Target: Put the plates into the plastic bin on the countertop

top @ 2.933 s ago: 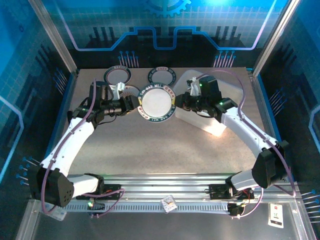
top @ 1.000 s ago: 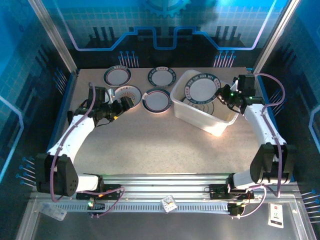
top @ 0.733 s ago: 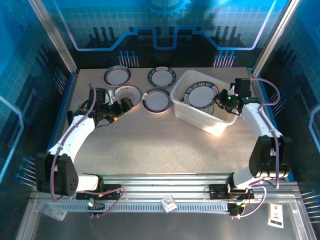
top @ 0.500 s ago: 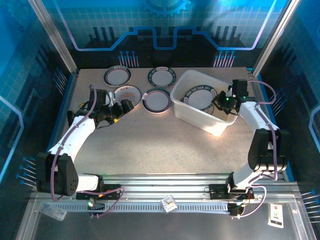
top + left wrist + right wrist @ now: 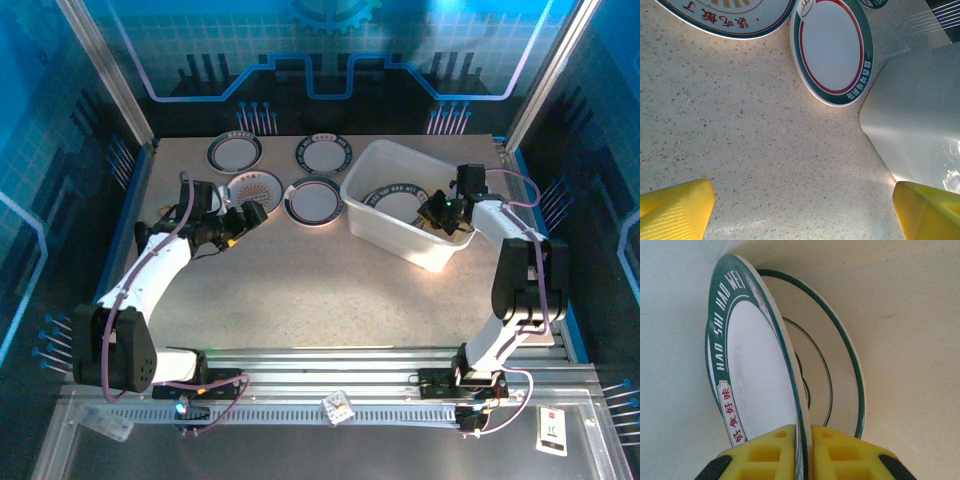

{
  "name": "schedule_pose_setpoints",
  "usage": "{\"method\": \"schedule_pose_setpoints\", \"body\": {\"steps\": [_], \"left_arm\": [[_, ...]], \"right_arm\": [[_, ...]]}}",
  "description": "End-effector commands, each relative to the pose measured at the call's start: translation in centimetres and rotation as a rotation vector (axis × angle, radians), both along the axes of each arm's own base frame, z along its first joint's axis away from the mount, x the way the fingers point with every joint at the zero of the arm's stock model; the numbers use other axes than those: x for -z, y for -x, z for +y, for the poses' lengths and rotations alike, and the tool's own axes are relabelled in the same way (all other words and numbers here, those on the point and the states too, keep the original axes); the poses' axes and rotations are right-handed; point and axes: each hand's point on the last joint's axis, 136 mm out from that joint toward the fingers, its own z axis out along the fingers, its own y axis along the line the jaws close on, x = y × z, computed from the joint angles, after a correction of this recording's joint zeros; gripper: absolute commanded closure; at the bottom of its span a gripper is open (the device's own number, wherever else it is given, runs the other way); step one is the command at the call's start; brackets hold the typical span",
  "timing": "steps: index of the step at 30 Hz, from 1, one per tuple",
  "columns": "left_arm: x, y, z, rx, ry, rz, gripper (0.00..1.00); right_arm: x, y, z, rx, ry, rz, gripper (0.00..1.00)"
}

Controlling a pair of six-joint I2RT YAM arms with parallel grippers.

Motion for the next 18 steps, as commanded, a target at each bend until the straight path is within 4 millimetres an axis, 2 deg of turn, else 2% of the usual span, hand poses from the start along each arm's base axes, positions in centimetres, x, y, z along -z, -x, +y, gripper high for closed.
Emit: {"method": "schedule_pose_setpoints", "body": {"steps": [1,4,8,13,18], "left_arm": [[0.0,-0.1,0.3,-0.017,0.009,-0.010,0.07],[0.0,-0.1,0.2,-0.017,0.014,-0.008,0.07],[-0.2,-0.3,0.2,-0.023,0.020,-0.017,0.07],[0.2,-0.6,0.0,-0.031,0.031,-0.007,0.07],[0.4,-0.9,-0.1,-0.041,0.025,0.009,0.07]], "right_arm": [[-0.7,-0.7,0.6,-0.028,-0.004,-0.024,0.69],[-1.1,-0.5,0.6,-0.034,0.019,-0.025,0.52],[-2.0,-0.1,0.2,-0.021,0.058,-0.028,0.37],[-4.2,0.8,-0.6,-0.011,0.138,-0.056,0.26],[-7.2,1.9,-1.4,0.002,0.204,-0.118,0.15]]}}
